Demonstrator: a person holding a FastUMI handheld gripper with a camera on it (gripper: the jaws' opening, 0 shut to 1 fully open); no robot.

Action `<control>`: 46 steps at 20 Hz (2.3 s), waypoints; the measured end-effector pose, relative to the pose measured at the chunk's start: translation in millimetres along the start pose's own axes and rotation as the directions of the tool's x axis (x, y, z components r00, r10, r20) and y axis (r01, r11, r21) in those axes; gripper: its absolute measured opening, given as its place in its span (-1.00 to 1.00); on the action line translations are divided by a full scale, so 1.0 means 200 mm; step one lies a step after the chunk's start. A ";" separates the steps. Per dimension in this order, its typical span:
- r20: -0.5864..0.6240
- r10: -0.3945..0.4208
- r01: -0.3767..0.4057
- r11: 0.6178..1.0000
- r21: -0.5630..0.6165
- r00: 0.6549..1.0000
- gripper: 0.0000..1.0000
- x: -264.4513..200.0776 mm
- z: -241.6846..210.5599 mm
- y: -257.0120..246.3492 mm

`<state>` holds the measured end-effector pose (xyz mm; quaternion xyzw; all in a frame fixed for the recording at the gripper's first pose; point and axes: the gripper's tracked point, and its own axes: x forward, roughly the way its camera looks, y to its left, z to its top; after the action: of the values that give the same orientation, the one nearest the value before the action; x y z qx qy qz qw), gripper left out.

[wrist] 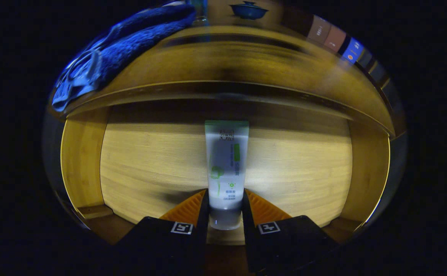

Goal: Pull open the drawer, take out the items inside it, and place them on the countertop above the cabinet.

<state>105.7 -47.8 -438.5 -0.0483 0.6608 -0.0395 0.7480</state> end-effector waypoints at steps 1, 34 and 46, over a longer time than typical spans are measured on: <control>-0.004 0.003 -0.003 1.000 0.003 1.000 -0.07 -0.01 -0.01 0.00; 0.467 0.041 -0.106 0.988 0.114 0.883 -0.08 -0.34 0.88 -0.13; 0.418 0.026 -0.101 0.982 0.160 0.908 -0.05 -0.02 1.12 -0.18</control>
<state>327.0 -78.0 -403.7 0.0331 0.4823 -0.0628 0.8731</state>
